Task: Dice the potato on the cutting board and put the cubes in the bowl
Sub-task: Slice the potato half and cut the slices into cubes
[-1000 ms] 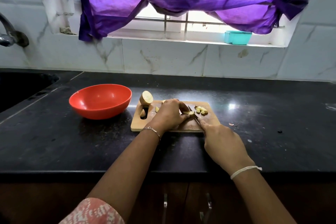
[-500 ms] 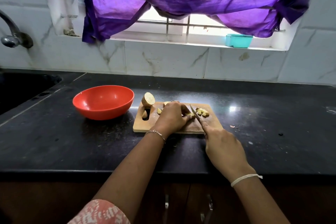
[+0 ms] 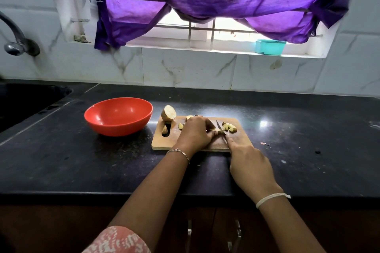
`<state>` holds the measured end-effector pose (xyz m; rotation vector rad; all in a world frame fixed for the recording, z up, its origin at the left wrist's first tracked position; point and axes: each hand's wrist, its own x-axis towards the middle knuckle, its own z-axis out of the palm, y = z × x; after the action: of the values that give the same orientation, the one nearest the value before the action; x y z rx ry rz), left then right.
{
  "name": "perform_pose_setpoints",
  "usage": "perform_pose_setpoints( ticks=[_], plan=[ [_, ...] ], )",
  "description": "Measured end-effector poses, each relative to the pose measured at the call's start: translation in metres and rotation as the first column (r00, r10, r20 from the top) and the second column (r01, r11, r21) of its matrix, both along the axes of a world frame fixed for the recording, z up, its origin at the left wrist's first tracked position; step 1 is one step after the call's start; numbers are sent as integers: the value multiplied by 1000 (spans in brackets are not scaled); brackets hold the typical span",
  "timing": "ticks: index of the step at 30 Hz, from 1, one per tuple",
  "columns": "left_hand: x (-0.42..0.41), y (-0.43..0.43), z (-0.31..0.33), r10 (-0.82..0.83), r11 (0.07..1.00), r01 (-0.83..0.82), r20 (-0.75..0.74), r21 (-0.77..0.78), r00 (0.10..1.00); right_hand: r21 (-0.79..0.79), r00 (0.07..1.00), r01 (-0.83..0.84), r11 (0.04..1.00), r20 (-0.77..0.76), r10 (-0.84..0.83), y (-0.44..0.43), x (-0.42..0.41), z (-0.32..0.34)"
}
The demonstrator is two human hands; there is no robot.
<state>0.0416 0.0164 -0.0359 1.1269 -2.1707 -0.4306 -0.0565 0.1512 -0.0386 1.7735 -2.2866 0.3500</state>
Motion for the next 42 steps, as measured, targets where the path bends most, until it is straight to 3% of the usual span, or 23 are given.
perform_pose_setpoints(
  ticks=[3, 13, 31, 42],
  plan=[
    [-1, 1, 0, 49, 999, -49, -11, 3, 999, -58, 999, 1, 998, 50, 2, 3, -1, -3],
    [-1, -1, 1, 64, 997, -64, -1, 32, 998, -108, 1000, -12, 994, 5, 13, 5, 1, -5],
    [-1, -1, 1, 37, 999, -36, 40, -13, 999, 11, 992, -19, 1000, -124, 20, -4, 10, 4],
    [0, 1, 2, 70, 997, -70, -15, 34, 997, -66, 999, -2, 998, -39, 0, 5, 9, -1]
  ],
)
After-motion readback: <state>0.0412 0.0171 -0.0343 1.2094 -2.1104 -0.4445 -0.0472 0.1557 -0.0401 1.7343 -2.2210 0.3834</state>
